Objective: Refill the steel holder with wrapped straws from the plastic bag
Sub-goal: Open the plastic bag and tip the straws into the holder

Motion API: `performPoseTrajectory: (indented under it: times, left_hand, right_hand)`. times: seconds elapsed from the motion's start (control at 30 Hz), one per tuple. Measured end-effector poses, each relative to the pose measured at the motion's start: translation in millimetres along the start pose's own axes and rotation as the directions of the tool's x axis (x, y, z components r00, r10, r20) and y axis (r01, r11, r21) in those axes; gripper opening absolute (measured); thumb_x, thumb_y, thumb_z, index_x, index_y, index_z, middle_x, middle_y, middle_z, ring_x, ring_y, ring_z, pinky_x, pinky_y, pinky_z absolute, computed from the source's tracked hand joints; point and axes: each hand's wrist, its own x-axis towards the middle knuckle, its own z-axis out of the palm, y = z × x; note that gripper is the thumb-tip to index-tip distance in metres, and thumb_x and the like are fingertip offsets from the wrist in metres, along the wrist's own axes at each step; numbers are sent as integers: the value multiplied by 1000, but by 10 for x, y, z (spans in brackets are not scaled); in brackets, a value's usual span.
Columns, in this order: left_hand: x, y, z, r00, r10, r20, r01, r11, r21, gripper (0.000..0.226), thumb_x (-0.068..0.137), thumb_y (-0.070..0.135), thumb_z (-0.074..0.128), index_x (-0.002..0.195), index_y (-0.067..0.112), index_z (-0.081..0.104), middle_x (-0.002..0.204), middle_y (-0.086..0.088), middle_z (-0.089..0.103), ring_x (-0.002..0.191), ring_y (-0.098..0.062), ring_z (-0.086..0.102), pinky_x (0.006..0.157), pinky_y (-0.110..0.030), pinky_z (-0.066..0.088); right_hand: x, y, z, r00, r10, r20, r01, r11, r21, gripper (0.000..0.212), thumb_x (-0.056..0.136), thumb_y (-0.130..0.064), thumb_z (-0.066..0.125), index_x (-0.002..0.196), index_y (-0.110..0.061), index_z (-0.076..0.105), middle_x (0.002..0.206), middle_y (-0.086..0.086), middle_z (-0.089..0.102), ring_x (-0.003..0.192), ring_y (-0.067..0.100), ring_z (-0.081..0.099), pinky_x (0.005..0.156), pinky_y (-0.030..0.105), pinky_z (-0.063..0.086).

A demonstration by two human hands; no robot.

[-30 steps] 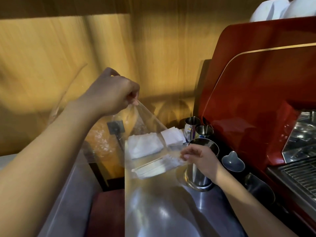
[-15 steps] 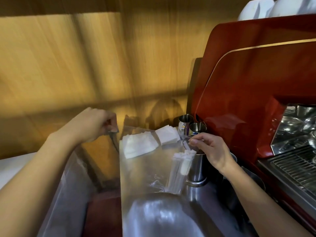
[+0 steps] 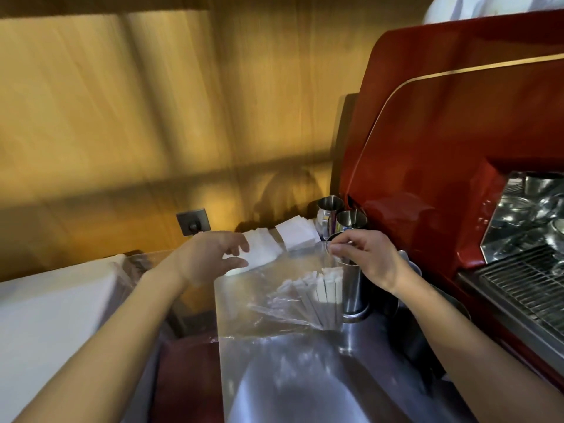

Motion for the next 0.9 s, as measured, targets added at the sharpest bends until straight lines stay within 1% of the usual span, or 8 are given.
performPoseTrajectory:
  times: [0.13, 0.23, 0.33, 0.4, 0.5, 0.67, 0.77, 0.9]
  left_hand:
    - [36, 77, 69, 995, 56, -83, -61, 997, -51, 16, 90, 26, 55, 96, 16, 66, 92, 3, 68, 76, -10, 54, 66, -20, 40]
    - [34, 108, 92, 980, 58, -191, -75, 994, -81, 15, 89, 24, 57, 91, 14, 68, 86, 1, 69, 72, -12, 55, 63, -22, 36]
    - [29, 160, 164, 991, 72, -109, -74, 997, -16, 15, 91, 23, 53, 92, 16, 66, 91, -2, 70, 79, -16, 58, 66, -28, 42]
    - [39, 196, 238, 995, 74, -62, -73, 997, 26, 15, 92, 27, 51, 92, 17, 62, 91, -3, 69, 79, -18, 57, 66, -31, 42]
    - [59, 226, 270, 988, 76, -131, -72, 997, 35, 18, 91, 29, 51, 92, 16, 63, 90, -1, 70, 77, -17, 58, 62, -27, 38]
    - [53, 284, 187, 946, 69, -315, -79, 997, -19, 16, 91, 19, 52, 87, 16, 67, 83, 2, 72, 67, -11, 58, 54, -15, 34]
    - [36, 361, 141, 962, 69, -263, -69, 998, 7, 17, 91, 20, 50, 88, 17, 66, 84, 2, 73, 72, -14, 63, 61, -26, 46]
    - [50, 446, 88, 922, 101, -375, -117, 993, -21, 16, 91, 20, 51, 86, 18, 66, 79, 5, 73, 75, -17, 65, 58, -29, 46]
  right_hand:
    - [-16, -59, -27, 997, -33, -76, 35, 999, 23, 17, 84, -13, 63, 73, -25, 69, 66, -12, 67, 64, -3, 58, 61, 8, 43]
    - [-25, -64, -30, 984, -46, -172, 54, 998, 38, 16, 85, -14, 62, 75, -25, 68, 69, -12, 66, 66, -2, 58, 64, 10, 44]
    - [-41, -37, 30, 999, -13, -45, 11, 999, -38, 14, 85, -14, 61, 74, -20, 68, 67, -12, 63, 66, 0, 55, 63, 10, 42]
    - [-46, -22, 43, 999, -18, -51, 15, 998, -61, 18, 85, -14, 61, 72, -25, 67, 70, -9, 65, 66, -1, 56, 63, 10, 43]
    - [-43, -27, 23, 985, -55, -162, 56, 998, 6, 25, 85, -11, 60, 71, -30, 65, 68, -9, 65, 66, -3, 58, 64, 9, 44]
    - [-58, 22, 3, 972, -69, -226, 83, 995, 54, 26, 85, -12, 60, 72, -33, 65, 63, -15, 66, 65, -4, 58, 65, 8, 44]
    - [-68, 82, -2, 967, -51, -248, 76, 993, 93, 25, 85, -8, 60, 71, -28, 64, 62, -10, 64, 61, -2, 57, 63, 12, 45]
    - [-106, 130, -24, 961, -13, -275, 81, 968, 238, 21, 86, 0, 55, 75, -15, 64, 58, -11, 67, 56, -1, 59, 57, 10, 45]
